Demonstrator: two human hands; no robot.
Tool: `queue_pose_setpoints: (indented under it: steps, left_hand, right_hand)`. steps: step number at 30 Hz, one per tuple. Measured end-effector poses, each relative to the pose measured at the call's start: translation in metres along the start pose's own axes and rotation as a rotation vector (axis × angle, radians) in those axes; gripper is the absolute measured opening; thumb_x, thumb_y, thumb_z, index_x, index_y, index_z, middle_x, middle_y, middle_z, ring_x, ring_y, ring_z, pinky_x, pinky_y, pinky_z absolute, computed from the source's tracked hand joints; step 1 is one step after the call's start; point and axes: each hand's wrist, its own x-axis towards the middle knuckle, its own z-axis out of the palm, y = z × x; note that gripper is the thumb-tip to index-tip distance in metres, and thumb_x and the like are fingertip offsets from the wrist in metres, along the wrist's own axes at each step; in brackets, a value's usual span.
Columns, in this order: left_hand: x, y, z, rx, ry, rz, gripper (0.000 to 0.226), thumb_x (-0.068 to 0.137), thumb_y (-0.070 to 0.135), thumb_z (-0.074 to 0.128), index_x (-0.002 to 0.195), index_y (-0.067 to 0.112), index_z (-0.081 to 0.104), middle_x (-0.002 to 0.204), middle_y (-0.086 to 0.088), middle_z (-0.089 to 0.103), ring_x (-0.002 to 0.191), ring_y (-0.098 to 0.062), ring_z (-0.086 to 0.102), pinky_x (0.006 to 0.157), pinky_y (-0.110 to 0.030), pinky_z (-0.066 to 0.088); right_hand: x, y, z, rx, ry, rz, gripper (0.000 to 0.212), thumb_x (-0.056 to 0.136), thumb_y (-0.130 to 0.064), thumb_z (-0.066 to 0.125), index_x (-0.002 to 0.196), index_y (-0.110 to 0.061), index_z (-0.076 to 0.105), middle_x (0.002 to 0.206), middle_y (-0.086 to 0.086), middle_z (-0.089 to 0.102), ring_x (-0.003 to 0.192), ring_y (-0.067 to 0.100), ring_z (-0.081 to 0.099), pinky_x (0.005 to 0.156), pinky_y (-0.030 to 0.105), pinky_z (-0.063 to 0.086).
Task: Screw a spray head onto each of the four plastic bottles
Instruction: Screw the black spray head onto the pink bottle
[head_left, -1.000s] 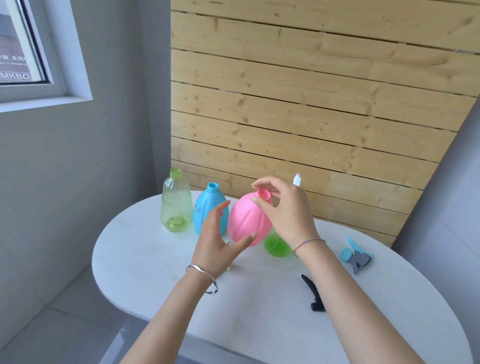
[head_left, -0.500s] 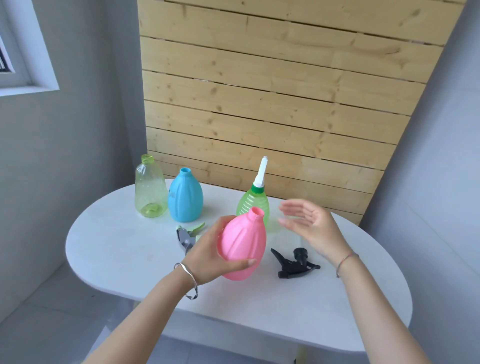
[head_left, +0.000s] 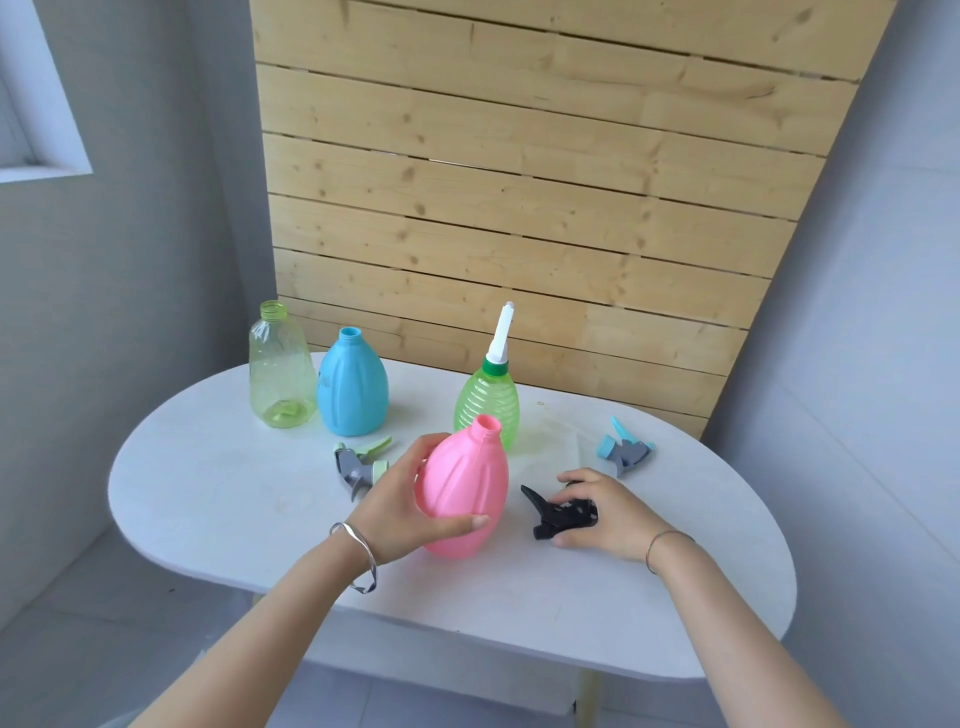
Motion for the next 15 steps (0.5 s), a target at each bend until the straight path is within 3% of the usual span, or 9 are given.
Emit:
queue_pose_setpoints:
  steps: [4,7,8,10,12,15]
  left_hand:
    - [0.001,-0.001,-0.001,-0.002,0.031,-0.015,0.081,0.048,0.062,0.080,0.117,0.049,0.039,0.113,0.020,0.055,0.103,0.004,0.055,0.076,-0.010,0.049]
    - [0.003,0.000,-0.004,-0.022,0.068,-0.021,0.081,0.047,0.062,0.080,0.117,0.049,0.040,0.112,0.020,0.056,0.101,0.008,0.054,0.074,-0.006,0.047]
    - [0.003,0.001,-0.005,-0.025,0.079,-0.018,0.082,0.047,0.062,0.080,0.118,0.048,0.041,0.112,0.020,0.057,0.100,0.008,0.054,0.074,-0.006,0.047]
    - [0.003,0.001,-0.006,-0.018,0.089,-0.020,0.085,0.047,0.061,0.081,0.121,0.044,0.041,0.113,0.018,0.057,0.101,0.006,0.055,0.077,-0.009,0.047]
    - [0.003,0.001,-0.006,0.002,0.077,-0.027,0.088,0.047,0.059,0.080,0.123,0.042,0.039,0.114,0.017,0.056,0.103,0.003,0.054,0.080,-0.015,0.048]
    - [0.001,0.000,-0.006,0.018,0.032,-0.036,0.090,0.047,0.055,0.080,0.125,0.039,0.037,0.116,0.016,0.054,0.104,0.005,0.052,0.078,-0.015,0.047]
  right_hand:
    - [-0.002,-0.009,-0.008,0.003,0.085,-0.061,0.041,0.072,-0.028,0.079,0.109,-0.016,0.065,0.131,0.004,0.050,0.126,0.014,0.039,0.105,0.019,0.026]
    - [-0.008,-0.025,-0.027,0.272,0.215,-0.128,0.029,0.077,-0.027,0.074,0.103,-0.019,0.066,0.117,-0.002,0.063,0.109,0.001,0.052,0.090,0.002,0.031]
    - [-0.011,-0.032,-0.034,0.382,0.243,-0.153,0.026,0.079,-0.027,0.072,0.103,-0.019,0.065,0.111,-0.004,0.067,0.105,0.002,0.057,0.089,0.002,0.035]
    - [-0.016,-0.047,-0.045,0.603,0.289,-0.217,0.027,0.080,-0.029,0.068,0.103,-0.015,0.064,0.101,-0.005,0.072,0.100,0.008,0.064,0.088,0.011,0.045]
    - [-0.019,-0.062,-0.053,0.785,0.342,-0.276,0.035,0.079,-0.039,0.061,0.101,-0.011,0.064,0.093,-0.006,0.072,0.096,0.009,0.064,0.081,0.012,0.048]
    - [-0.020,-0.084,-0.063,0.965,0.412,-0.357,0.040,0.084,-0.046,0.052,0.099,-0.011,0.065,0.095,0.004,0.067,0.105,0.019,0.059,0.098,0.028,0.044]
